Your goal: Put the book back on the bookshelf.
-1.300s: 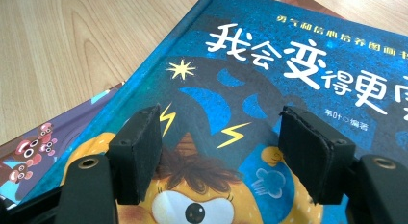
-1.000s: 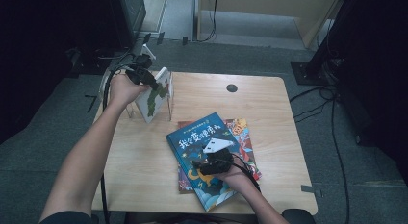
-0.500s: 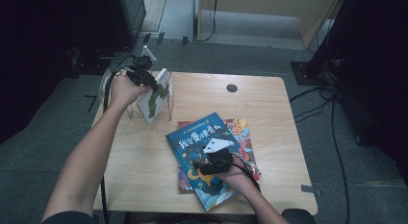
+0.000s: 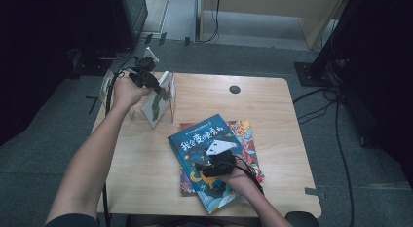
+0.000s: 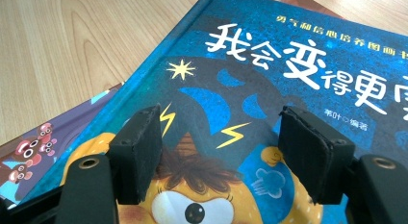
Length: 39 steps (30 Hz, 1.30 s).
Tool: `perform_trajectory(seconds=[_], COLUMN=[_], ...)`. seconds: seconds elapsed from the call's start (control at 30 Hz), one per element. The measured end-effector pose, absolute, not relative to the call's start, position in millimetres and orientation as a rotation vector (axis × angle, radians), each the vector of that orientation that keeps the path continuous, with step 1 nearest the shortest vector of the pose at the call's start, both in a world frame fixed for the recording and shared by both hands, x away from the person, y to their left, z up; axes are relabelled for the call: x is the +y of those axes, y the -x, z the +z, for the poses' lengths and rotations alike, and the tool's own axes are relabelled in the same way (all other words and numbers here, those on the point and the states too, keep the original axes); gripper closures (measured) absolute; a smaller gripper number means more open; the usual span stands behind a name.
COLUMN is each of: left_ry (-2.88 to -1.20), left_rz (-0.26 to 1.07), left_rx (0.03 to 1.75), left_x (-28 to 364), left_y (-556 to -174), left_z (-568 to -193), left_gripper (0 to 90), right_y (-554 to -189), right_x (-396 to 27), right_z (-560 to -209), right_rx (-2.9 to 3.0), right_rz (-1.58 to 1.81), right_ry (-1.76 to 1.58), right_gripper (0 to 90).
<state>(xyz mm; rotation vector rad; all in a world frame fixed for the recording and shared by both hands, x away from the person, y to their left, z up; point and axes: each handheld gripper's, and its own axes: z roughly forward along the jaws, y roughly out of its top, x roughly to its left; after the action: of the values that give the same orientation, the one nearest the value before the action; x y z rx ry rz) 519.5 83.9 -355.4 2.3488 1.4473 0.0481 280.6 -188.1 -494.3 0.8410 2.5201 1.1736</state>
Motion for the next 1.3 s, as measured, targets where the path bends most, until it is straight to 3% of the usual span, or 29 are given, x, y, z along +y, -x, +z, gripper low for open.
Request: perform_trajectory(seconds=[0.3,0.5,1.3], left_ry=[-2.327,-2.298,-2.24], left_rz=[0.067,0.13,0.127], left_rx=[1.422,1.4,1.271], left_x=[84.6,89.6,96.3], left_y=[-520.0,-517.4,-481.5], left_z=[-350.6,-341.5,-323.2], left_gripper=[77.5,69.7,60.9], right_y=[-280.6,-280.6,-280.7], right_x=[-188.1,-188.1,-188.3], right_z=[-494.3,-494.3,-494.3], right_rx=[2.52,2.52,2.521], right_rz=[1.174,1.174,1.176], right_ry=[-0.84,-0.84,-0.842], right_gripper=[31.9,31.9,32.0])
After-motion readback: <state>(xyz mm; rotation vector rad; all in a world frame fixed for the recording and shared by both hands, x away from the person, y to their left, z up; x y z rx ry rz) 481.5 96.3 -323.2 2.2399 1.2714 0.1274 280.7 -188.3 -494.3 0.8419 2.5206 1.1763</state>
